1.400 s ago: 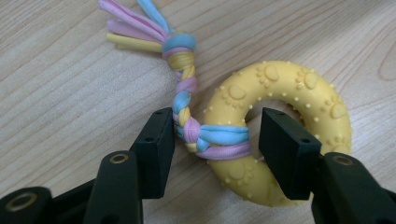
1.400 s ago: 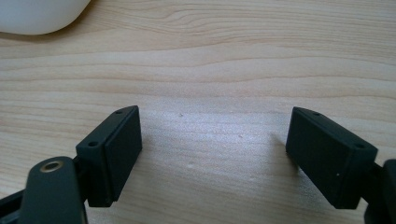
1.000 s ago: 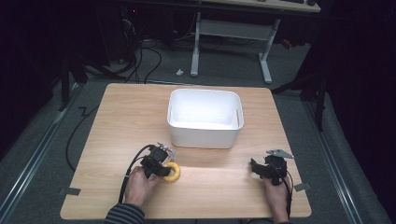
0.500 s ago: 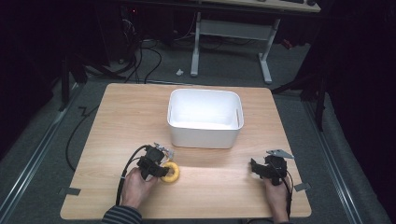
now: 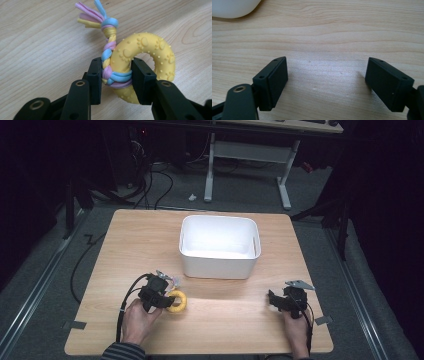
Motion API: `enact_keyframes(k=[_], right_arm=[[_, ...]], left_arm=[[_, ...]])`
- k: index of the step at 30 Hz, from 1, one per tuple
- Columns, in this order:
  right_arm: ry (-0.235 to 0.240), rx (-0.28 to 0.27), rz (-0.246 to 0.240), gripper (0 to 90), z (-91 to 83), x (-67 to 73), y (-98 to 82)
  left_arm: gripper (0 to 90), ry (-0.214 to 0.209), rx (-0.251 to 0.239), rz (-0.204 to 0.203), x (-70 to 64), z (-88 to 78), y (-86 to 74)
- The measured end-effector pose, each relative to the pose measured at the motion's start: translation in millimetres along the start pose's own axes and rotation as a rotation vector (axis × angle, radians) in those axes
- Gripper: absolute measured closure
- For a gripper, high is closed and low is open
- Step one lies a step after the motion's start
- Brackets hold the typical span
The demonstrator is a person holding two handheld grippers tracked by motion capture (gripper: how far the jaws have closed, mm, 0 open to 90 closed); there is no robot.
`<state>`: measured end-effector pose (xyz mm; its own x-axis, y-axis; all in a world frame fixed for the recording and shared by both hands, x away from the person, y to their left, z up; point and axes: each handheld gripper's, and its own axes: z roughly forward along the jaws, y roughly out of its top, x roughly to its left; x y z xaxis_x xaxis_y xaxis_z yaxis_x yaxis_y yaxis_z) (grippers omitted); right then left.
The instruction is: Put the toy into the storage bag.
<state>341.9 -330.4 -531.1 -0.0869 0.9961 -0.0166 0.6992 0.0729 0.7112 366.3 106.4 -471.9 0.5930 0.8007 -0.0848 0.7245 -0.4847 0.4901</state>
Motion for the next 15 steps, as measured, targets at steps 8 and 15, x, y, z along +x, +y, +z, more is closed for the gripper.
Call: enact_keyframes(k=[8,15], right_arm=[[0.000,0.000,0.000,18.3,0.0,0.1,-0.1],[0.001,0.000,0.000,18.3,-0.1,0.1,-0.1]], left_arm=[[63.0,0.006,-0.022,-0.026,8.3,-10.3,-1.6],[63.1,0.014,-0.046,-0.049,17.8,-21.6,0.0]])
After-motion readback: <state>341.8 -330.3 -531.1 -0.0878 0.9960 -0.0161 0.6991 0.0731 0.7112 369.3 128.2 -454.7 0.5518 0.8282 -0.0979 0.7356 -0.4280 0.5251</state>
